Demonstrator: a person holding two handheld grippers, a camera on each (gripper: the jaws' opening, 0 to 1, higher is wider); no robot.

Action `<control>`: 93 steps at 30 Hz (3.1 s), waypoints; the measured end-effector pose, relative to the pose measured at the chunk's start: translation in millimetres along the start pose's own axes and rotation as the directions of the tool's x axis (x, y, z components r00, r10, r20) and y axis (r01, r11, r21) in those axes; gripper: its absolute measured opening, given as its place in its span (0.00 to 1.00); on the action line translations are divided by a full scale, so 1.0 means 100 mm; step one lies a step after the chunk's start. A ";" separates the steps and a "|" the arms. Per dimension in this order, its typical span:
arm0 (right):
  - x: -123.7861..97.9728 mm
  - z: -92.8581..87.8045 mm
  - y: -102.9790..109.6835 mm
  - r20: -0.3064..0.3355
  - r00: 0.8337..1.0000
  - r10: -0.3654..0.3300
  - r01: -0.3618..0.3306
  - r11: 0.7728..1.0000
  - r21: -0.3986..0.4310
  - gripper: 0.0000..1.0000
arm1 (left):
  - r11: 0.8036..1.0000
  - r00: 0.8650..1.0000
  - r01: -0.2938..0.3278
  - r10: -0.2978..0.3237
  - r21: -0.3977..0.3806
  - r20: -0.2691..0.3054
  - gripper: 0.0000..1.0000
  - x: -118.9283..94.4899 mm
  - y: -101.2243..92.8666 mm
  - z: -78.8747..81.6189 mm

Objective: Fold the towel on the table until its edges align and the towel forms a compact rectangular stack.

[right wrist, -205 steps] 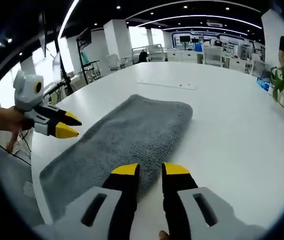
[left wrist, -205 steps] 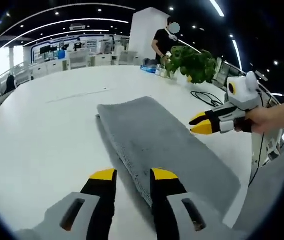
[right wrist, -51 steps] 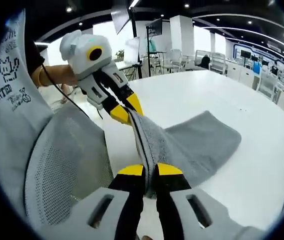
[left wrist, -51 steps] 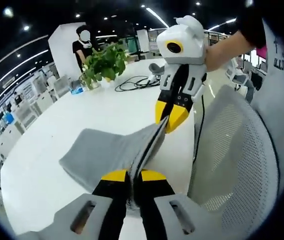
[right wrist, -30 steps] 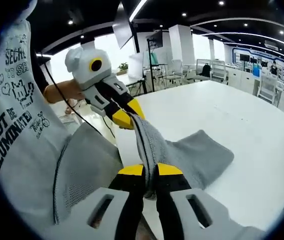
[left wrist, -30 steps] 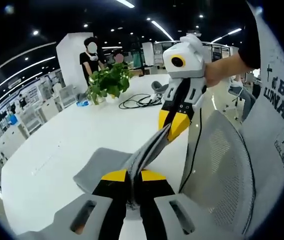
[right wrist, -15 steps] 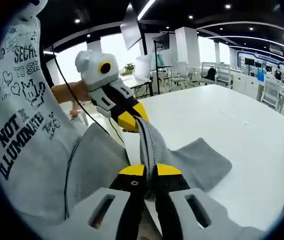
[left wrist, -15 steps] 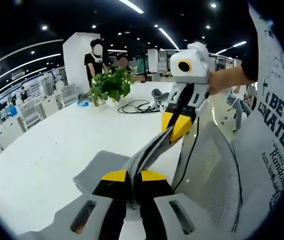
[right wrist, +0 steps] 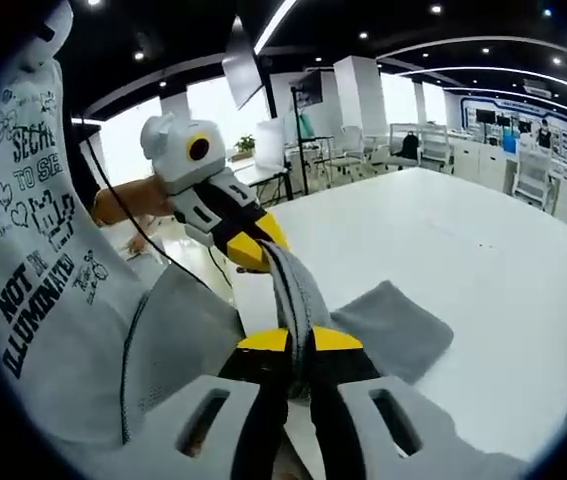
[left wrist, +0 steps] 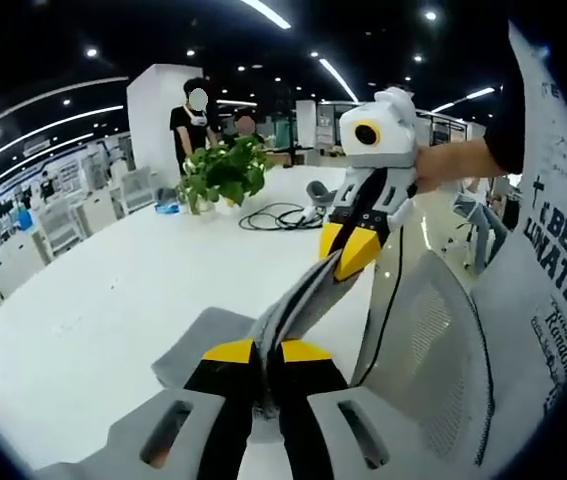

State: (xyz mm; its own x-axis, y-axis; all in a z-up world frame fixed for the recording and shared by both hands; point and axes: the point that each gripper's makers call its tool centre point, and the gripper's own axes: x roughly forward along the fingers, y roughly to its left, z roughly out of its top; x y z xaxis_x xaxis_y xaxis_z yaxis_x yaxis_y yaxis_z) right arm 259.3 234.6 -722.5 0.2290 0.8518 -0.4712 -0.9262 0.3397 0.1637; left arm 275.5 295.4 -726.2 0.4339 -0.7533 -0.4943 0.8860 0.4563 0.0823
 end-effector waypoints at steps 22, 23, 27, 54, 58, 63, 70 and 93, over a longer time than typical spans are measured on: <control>0.27 0.07 -0.64 -0.017 1.000 -0.024 0.024 0.999 0.036 0.04 | 0.996 0.999 0.032 -0.033 -0.077 -0.014 0.07 0.39 0.60 -0.14; 0.28 0.07 -0.67 -0.020 1.000 -0.023 0.023 0.999 0.034 0.04 | 0.996 0.999 0.034 -0.035 -0.083 -0.016 0.07 0.41 0.63 -0.16; 0.34 0.08 -0.79 -0.030 0.999 -0.022 0.023 0.999 0.031 0.04 | 0.995 0.999 0.039 -0.041 -0.096 -0.021 0.07 0.48 0.74 -0.18; 0.89 -0.48 -1.64 -0.134 0.991 0.018 0.015 0.971 0.240 0.05 | 0.971 0.980 0.064 -0.104 -0.230 -0.167 0.08 1.21 1.17 -0.92; 0.95 -0.53 -1.71 -0.138 0.990 0.020 0.012 0.974 0.228 0.06 | 0.964 0.979 0.051 -0.100 -0.260 -0.179 0.08 1.26 1.21 -1.00; 1.03 -0.61 -1.80 -0.136 0.991 0.007 0.027 0.970 0.243 0.08 | 0.944 0.976 0.033 -0.101 -0.328 -0.192 0.10 1.33 1.26 -1.10; 0.96 -0.50 -1.90 -0.063 0.998 -0.012 0.030 0.955 0.294 0.11 | 0.940 0.977 0.008 -0.079 -0.340 -0.196 0.20 1.31 1.34 -1.12; 0.89 -0.59 -1.94 -0.058 0.993 -0.105 0.117 0.954 0.276 0.14 | 0.931 0.995 -0.063 0.030 -0.360 -0.096 0.18 1.00 1.52 -0.86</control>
State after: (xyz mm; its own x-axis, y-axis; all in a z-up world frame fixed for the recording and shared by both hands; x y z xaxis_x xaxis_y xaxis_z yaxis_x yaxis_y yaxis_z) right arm 441.3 220.9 -847.4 0.3070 0.7868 -0.5355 -0.7744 0.5336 0.3400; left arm 439.6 330.6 -837.1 0.4424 -0.6902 -0.5726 0.7386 0.6426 -0.2039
